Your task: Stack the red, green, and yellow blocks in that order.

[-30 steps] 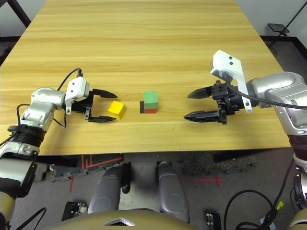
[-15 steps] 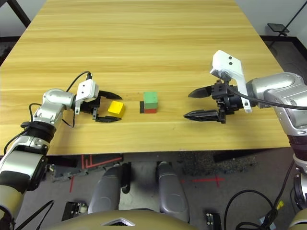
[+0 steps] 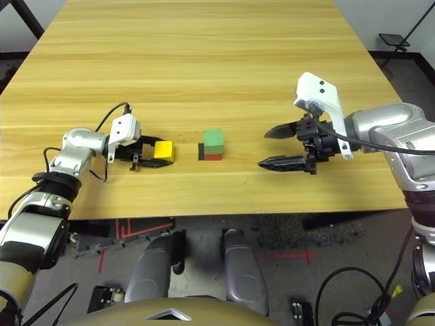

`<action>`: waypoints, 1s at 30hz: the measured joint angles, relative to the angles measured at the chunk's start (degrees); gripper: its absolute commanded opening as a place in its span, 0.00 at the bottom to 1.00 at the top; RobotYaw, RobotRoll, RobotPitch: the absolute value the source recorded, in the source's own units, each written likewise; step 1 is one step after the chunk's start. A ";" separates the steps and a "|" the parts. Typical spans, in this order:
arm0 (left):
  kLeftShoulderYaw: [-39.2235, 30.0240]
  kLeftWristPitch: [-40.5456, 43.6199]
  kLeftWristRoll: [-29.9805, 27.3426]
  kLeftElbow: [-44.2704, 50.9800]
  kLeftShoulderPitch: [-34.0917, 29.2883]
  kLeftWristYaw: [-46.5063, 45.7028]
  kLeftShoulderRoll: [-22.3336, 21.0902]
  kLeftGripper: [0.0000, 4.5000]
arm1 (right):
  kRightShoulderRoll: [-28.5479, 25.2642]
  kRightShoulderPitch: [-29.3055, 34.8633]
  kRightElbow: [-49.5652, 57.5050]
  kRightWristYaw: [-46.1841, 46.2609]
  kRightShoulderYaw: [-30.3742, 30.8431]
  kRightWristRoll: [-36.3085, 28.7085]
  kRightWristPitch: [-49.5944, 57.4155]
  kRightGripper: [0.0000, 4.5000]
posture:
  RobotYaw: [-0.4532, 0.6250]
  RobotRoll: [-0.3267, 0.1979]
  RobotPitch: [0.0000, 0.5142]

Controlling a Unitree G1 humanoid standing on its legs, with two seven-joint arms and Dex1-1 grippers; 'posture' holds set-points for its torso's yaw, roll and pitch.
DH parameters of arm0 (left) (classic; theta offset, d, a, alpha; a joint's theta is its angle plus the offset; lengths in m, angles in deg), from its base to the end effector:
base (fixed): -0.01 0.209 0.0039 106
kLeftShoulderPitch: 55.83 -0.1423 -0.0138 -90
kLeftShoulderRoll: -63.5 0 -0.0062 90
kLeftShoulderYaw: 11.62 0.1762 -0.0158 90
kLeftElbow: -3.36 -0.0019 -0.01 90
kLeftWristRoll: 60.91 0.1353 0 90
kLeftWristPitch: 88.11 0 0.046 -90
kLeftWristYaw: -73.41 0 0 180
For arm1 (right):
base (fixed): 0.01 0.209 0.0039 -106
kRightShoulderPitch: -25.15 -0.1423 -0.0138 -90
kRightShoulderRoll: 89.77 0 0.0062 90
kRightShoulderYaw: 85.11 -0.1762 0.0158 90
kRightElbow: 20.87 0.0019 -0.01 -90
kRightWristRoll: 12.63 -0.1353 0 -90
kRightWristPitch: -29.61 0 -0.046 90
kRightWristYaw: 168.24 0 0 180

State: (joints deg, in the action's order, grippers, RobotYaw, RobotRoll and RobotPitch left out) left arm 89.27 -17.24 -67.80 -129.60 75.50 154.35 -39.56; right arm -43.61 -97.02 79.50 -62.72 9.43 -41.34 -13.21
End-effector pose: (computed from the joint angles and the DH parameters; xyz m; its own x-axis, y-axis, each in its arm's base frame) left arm 0.3163 0.2195 0.1356 0.1616 -0.9050 -0.3935 0.9463 0.0290 0.3221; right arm 0.2475 -0.2551 0.2410 0.2704 0.7767 -0.5688 -0.9490 0.3145 -0.0217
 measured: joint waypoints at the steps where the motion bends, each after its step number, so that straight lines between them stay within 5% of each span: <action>1: -0.01 0.85 -0.10 0.80 0.00 -0.03 0.00 0.47 | 0.01 0.00 -0.10 0.00 0.00 0.03 -0.02 1.00 | 0.63 0.65 0.30; 14: -1.91 37.31 -4.85 33.45 4.33 -8.23 -2.02 0.47 | 1.37 0.01 -0.28 0.30 0.29 0.65 -0.84 1.00 | 0.64 0.70 0.29; 30: 6.03 47.81 -4.24 43.26 5.69 -13.64 0.87 0.47 | 2.55 0.02 -0.40 1.41 0.28 0.96 -0.84 1.00 | 0.62 0.70 0.30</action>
State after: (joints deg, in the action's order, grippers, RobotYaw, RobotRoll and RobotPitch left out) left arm 95.31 30.58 -72.04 -86.33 81.19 140.71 -38.69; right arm -41.06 -97.00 79.10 -61.31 9.72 -40.38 -14.05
